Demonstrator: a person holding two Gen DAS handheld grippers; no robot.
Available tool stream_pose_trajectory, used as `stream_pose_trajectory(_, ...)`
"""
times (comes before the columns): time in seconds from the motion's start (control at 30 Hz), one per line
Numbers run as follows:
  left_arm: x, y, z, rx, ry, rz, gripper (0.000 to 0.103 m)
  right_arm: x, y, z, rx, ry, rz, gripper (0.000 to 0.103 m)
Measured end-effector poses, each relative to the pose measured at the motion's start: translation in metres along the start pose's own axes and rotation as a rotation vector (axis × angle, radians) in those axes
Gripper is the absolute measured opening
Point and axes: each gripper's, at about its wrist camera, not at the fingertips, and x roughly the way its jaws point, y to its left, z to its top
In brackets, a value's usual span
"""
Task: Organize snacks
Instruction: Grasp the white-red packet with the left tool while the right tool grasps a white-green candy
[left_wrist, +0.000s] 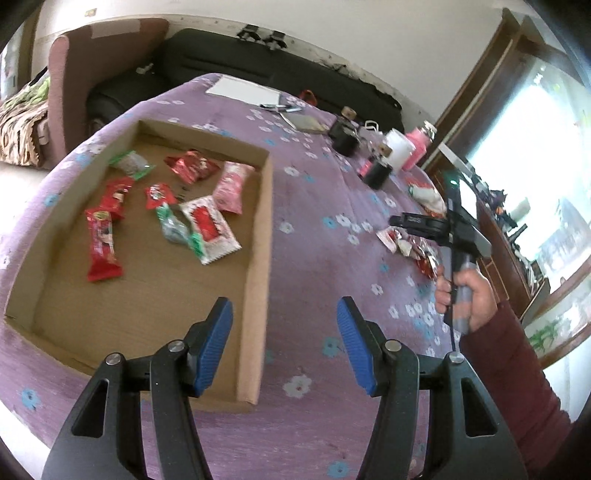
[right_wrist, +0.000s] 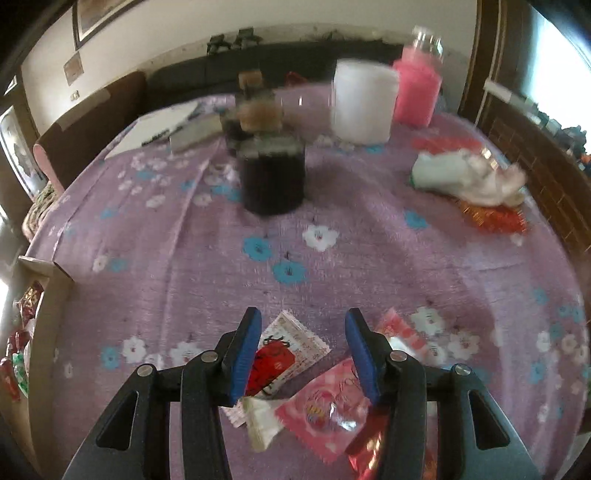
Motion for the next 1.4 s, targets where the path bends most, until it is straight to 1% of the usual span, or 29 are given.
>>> stream_pose_trajectory(0.07,0.0,-0.006,-0.003,0.011,0.005,0.004,0.057,0.012,0.003,-0.003,0.004,0.04,0.022,0.047)
stream_pose_trajectory(0.1,0.001,-0.007,-0.004,0.013,0.005,0.005,0.057,0.01,0.005,-0.004,-0.006,0.025,0.008,0.039)
stream_pose_trajectory(0.13,0.001,-0.01,-0.004,0.018,0.006,0.008,0.057,0.007,0.009,-0.008,-0.022,0.029,0.005,0.033)
stream_pose_trajectory(0.17,0.002,-0.012,-0.005,0.022,0.007,0.009,0.057,0.004,0.012,-0.012,-0.028,0.033,0.02,0.029)
stream_pose_trajectory(0.2,0.003,-0.013,-0.005,0.024,0.009,0.008,0.057,-0.001,0.017,-0.018,-0.034,0.045,0.066,0.025)
stream_pose_trajectory(0.3,0.008,-0.018,-0.007,0.032,0.023,-0.002,0.057,-0.015,0.026,-0.042,-0.075,0.09,0.182,0.025)
stream_pose_trajectory(0.37,0.012,-0.022,-0.009,0.042,0.032,-0.013,0.057,-0.028,0.037,-0.06,-0.132,0.132,0.318,0.025)
stream_pose_trajectory(0.4,0.013,-0.025,-0.011,0.051,0.036,-0.018,0.057,-0.035,0.038,-0.067,-0.145,0.147,0.383,0.023)
stream_pose_trajectory(0.43,0.013,-0.028,-0.012,0.057,0.038,-0.021,0.057,-0.047,0.033,-0.072,-0.14,0.127,0.424,0.024)
stream_pose_trajectory(0.47,0.014,-0.03,-0.014,0.068,0.042,-0.028,0.057,-0.056,0.025,-0.074,-0.124,0.095,0.427,0.026)
stream_pose_trajectory(0.5,0.015,-0.032,-0.015,0.074,0.045,-0.032,0.057,-0.066,0.014,-0.074,-0.096,0.051,0.411,0.027)
stream_pose_trajectory(0.53,0.015,-0.034,-0.016,0.078,0.046,-0.034,0.057,-0.076,0.0,-0.073,-0.065,0.002,0.366,0.03)
stream_pose_trajectory(0.57,0.016,-0.037,-0.017,0.089,0.05,-0.038,0.057,-0.081,-0.009,-0.073,-0.047,-0.024,0.331,0.032)
stream_pose_trajectory(0.63,0.019,-0.041,-0.019,0.103,0.056,-0.041,0.057,-0.087,-0.034,-0.074,0.008,-0.057,0.259,0.033)
stream_pose_trajectory(0.7,0.022,-0.048,-0.023,0.121,0.069,-0.051,0.057,-0.086,-0.053,-0.076,0.061,-0.057,0.235,0.033)
stream_pose_trajectory(0.77,0.026,-0.054,-0.026,0.137,0.083,-0.054,0.057,-0.081,-0.068,-0.079,0.104,-0.046,0.236,0.033)
stream_pose_trajectory(0.87,0.032,-0.064,-0.03,0.161,0.099,-0.058,0.057,-0.076,-0.085,-0.089,0.164,-0.027,0.283,0.034)
stream_pose_trajectory(0.97,0.034,-0.073,-0.033,0.187,0.105,-0.054,0.057,-0.072,-0.076,-0.088,0.183,-0.033,0.316,0.034)
stream_pose_trajectory(1.03,0.034,-0.079,-0.036,0.214,0.103,-0.047,0.057,-0.071,-0.07,-0.087,0.189,-0.053,0.294,0.041)
stream_pose_trajectory(1.1,0.035,-0.083,-0.037,0.237,0.103,-0.045,0.057,-0.07,-0.066,-0.086,0.175,-0.072,0.265,0.045)
stream_pose_trajectory(1.13,0.036,-0.087,-0.039,0.252,0.105,-0.043,0.057,-0.069,-0.061,-0.086,0.163,-0.073,0.27,0.045)
stream_pose_trajectory(1.17,0.037,-0.089,-0.039,0.26,0.106,-0.043,0.057,-0.068,-0.062,-0.088,0.156,-0.068,0.285,0.045)
stream_pose_trajectory(1.23,0.04,-0.096,-0.041,0.281,0.105,-0.047,0.057,-0.062,-0.049,-0.088,0.142,-0.046,0.315,0.045)
stream_pose_trajectory(1.27,0.041,-0.098,-0.041,0.288,0.103,-0.05,0.057,-0.059,-0.043,-0.087,0.135,-0.036,0.315,0.045)
stream_pose_trajectory(1.33,0.043,-0.104,-0.041,0.305,0.102,-0.051,0.057,-0.051,-0.029,-0.083,0.122,-0.012,0.288,0.045)
stream_pose_trajectory(1.4,0.044,-0.107,-0.042,0.319,0.101,-0.042,0.058,-0.043,-0.019,-0.079,0.124,-0.007,0.266,0.046)
